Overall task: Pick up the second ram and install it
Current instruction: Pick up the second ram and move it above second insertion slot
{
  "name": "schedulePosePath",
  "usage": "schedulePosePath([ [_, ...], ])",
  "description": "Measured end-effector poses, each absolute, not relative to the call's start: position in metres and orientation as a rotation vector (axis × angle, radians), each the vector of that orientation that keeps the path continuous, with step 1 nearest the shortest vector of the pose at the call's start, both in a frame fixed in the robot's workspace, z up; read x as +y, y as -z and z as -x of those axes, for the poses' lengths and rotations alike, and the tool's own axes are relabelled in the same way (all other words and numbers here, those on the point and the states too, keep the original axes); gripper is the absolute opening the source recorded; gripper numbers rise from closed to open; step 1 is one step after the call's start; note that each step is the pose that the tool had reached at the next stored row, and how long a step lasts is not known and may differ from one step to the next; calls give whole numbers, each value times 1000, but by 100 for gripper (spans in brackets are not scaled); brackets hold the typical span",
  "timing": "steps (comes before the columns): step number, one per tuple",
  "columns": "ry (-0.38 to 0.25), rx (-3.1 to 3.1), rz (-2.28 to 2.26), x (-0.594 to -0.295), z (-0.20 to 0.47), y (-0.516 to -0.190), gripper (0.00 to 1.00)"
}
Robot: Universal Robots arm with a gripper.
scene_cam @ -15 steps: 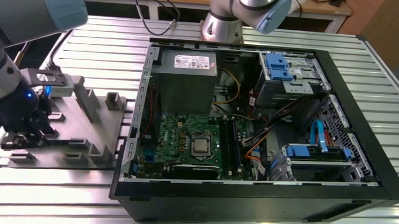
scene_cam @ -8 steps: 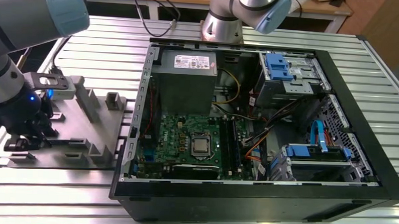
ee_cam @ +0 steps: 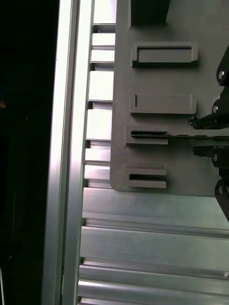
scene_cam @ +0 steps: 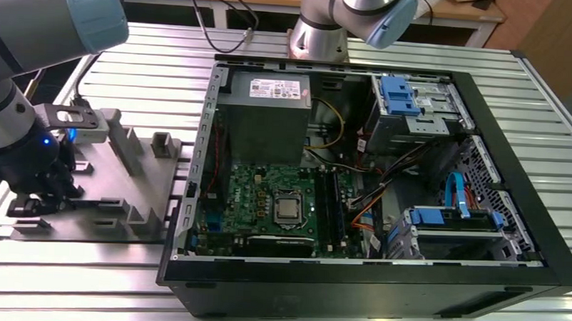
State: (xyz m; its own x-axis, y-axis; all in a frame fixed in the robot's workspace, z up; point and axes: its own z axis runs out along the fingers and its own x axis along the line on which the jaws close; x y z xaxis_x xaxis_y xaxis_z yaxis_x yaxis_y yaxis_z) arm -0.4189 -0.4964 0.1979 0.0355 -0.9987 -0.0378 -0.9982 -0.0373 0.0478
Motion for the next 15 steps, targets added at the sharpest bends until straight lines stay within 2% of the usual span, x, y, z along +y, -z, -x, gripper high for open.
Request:
schedulePosePath([
  [1,95,-2174,-2255,-496,419,-198,25],
  [2,95,-2174,-2255,-496,419,-198,25],
  [4,95,-2174,-2255,-496,419,-198,12],
  [12,95,-2174,-2255,-496,419,-198,12],
  [15,95,-2174,-2255,-496,419,-198,9],
])
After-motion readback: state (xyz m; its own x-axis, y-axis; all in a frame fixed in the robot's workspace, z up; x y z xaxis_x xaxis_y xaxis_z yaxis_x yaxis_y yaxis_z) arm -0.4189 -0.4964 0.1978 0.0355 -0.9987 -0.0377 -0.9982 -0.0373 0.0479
